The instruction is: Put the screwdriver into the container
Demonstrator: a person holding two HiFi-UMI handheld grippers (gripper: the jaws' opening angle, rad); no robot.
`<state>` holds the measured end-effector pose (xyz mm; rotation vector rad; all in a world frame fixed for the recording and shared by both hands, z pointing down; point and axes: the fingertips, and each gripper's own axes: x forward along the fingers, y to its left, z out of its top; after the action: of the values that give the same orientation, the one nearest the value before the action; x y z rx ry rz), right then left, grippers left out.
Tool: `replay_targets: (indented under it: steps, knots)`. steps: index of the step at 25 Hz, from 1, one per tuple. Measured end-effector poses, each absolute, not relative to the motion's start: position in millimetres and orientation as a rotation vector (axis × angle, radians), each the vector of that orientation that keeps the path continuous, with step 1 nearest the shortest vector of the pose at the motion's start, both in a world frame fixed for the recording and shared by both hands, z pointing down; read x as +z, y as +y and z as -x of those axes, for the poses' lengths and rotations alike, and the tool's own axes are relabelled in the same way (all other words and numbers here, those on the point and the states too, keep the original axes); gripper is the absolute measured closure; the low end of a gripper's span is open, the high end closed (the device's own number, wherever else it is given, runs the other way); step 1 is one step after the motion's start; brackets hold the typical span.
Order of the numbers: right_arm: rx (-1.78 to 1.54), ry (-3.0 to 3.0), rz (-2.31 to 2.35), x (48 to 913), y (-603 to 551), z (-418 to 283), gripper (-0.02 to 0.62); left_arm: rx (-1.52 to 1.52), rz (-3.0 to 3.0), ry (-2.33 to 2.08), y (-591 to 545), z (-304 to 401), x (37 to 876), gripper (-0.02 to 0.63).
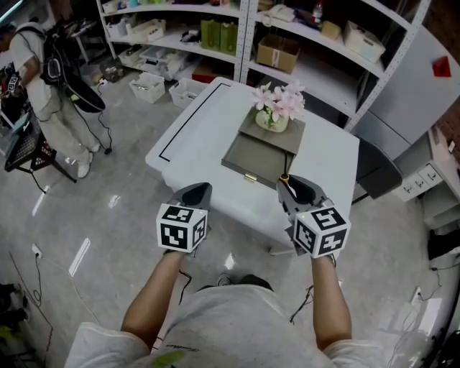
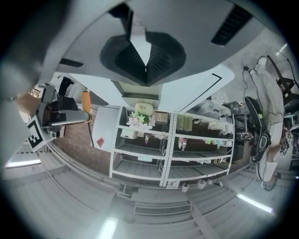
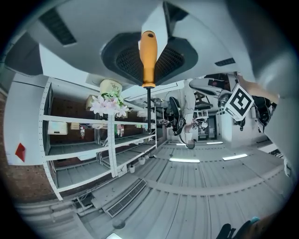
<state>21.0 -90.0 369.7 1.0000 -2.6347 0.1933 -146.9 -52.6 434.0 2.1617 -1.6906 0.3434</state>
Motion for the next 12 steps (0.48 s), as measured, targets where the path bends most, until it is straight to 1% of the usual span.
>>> replay_targets:
  steps: [12]
  knots:
    - [0.155, -2.546, -0.943, 395, -141, -16, 0.515, 0.38, -2.169, -1.663, -102, 151, 449, 0.603]
